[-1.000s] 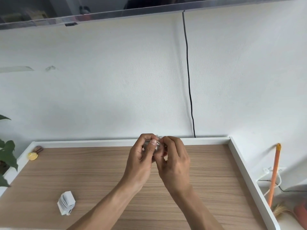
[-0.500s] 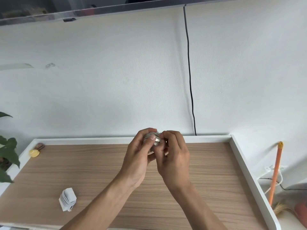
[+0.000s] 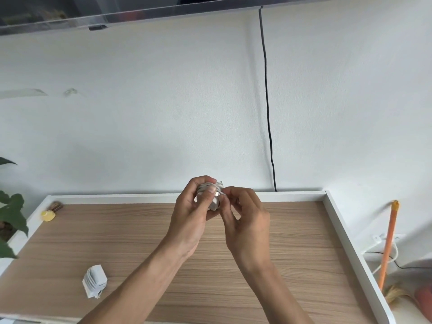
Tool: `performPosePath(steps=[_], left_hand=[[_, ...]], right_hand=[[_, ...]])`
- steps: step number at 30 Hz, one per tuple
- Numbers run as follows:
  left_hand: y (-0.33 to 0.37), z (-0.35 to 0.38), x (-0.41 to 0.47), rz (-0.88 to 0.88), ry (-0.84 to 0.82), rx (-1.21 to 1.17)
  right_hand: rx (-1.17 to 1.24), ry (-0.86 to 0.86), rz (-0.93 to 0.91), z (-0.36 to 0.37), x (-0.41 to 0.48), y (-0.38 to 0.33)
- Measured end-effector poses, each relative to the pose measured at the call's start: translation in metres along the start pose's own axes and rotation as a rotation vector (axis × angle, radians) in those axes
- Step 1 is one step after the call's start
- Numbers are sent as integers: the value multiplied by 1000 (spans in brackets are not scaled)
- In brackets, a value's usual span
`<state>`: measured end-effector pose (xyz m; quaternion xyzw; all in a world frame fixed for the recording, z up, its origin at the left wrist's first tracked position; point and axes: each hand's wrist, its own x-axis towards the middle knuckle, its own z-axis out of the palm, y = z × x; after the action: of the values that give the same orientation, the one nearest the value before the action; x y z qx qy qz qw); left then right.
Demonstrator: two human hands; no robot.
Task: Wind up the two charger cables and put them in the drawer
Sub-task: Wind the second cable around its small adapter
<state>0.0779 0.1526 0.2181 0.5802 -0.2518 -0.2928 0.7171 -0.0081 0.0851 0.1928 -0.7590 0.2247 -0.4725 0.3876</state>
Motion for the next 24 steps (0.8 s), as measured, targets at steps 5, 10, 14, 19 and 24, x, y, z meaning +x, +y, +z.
performPosePath(steps=[5,10,14,19,24], left_hand=[[1,1,-3,13,-48,19],[-2,-3,-5,-50,-31,16],[-2,-7,-9,-72,-70,6],[2,-13,-6,-51,-65,23],[1,-15,-9,-109,-62,-6]], right_hand=[[-38,0,-100,-1,-2,4],[-67,24,-135,5,-8,12],[-25,48,-117,10,-12,11],[0,93,-26,18,-12,-3],[50,103,-59,20,-15,-6]])
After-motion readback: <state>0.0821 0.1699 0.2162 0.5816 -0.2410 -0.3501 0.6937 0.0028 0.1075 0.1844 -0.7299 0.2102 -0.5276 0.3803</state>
